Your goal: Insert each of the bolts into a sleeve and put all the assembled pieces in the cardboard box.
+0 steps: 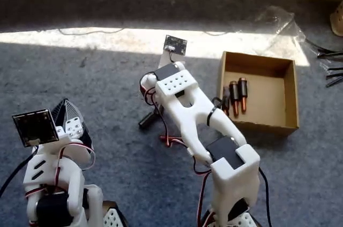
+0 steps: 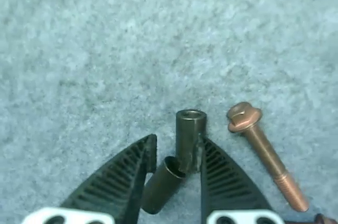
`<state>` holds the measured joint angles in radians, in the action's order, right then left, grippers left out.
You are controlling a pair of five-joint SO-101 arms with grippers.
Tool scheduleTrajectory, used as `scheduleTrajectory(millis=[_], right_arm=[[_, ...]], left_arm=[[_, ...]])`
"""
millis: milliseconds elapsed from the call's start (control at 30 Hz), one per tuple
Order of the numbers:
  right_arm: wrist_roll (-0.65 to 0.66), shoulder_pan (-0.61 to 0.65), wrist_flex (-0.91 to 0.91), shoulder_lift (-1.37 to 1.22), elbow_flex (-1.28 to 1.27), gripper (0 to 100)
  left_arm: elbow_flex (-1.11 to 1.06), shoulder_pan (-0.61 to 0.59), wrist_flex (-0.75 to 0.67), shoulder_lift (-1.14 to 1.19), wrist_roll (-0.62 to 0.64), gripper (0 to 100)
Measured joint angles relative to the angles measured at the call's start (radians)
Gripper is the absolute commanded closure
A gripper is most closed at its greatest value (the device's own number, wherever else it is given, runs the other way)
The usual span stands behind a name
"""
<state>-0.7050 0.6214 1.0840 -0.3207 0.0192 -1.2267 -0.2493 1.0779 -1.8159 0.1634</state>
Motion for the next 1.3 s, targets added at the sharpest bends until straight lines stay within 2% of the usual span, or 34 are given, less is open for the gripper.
scheduleTrajectory(millis=[333, 767, 933, 1300], right_arm=[[-0.005, -0.005, -0.011, -0.127, 0.012, 89.9], [-0.005, -0.006, -0.011, -0.130, 0.014, 90.6], [-0.005, -0.008, -0.006, -0.130, 0.014, 99.7], [-0.005, -0.011, -0.005, -0.130, 0.014, 98.5]], left_arm=[[0.000, 0.000, 0.000, 0.000, 0.000, 99], [0.000, 0.000, 0.000, 0.000, 0.000, 99], [0.000, 0.000, 0.000, 0.000, 0.000, 99], [0.000, 0.000, 0.000, 0.000, 0.000, 99]])
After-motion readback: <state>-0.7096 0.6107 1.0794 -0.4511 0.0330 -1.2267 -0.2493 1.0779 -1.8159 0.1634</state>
